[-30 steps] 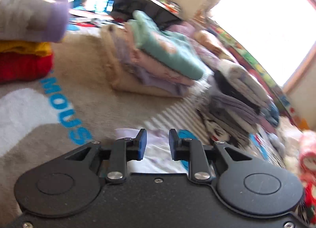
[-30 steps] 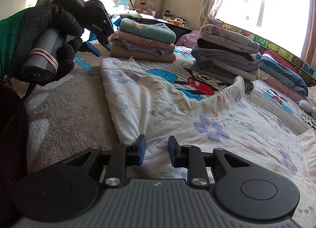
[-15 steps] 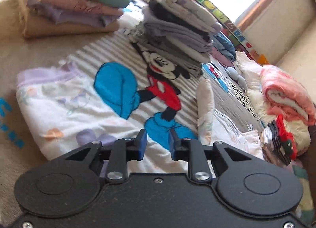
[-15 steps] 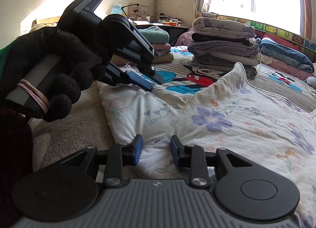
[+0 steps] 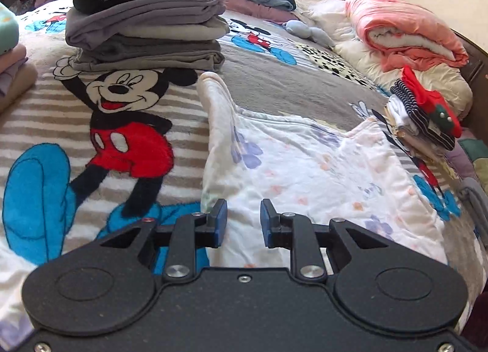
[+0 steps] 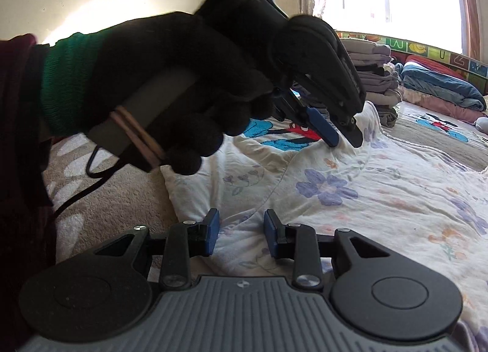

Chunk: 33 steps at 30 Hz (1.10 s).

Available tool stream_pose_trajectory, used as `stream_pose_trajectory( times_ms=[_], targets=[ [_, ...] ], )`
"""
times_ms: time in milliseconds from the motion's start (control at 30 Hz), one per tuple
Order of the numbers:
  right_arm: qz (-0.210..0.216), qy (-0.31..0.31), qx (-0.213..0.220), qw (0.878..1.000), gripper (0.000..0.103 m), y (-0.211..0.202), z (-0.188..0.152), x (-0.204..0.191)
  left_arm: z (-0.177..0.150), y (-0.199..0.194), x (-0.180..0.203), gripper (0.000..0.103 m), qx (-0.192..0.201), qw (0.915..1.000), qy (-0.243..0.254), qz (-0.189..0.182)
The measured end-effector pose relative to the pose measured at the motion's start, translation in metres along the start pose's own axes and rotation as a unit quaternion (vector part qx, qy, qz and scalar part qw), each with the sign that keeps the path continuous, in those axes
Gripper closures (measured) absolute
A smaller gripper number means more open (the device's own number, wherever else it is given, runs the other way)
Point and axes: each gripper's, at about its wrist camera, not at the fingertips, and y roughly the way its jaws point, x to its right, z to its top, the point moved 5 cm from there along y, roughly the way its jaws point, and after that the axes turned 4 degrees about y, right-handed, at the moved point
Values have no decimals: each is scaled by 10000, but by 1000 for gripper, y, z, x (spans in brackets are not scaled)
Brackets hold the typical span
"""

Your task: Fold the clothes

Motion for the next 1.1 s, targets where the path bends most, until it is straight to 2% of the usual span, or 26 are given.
stream_pose_trajectory(
  times_ms=[100, 367, 667, 900, 1033, 1100],
  targets=[
    [41, 9, 74, 10000, 69, -2, -1, -1, 13, 16, -6, 83, -73, 9999, -2, 116],
    [144, 153, 73, 9998, 69, -3, -2, 0, 41, 51, -29, 83, -106, 9984, -498, 242],
    [164, 191, 78, 9997, 69, -3, -3, -1, 68, 80, -58, 84, -113, 9923, -1209, 259],
    [139, 168, 94, 9997, 68, -3, -4, -2, 80, 93, -70, 91, -59, 9865, -1613, 281],
    [127, 147, 99, 9998, 68, -4, -6, -4, 81, 94, -74, 92, -44, 9833, -1801, 250],
    [124, 143, 97, 9998, 68, -5, -6, -4, 84, 86, -69, 92, 8, 9868, -1589, 316]
  ],
)
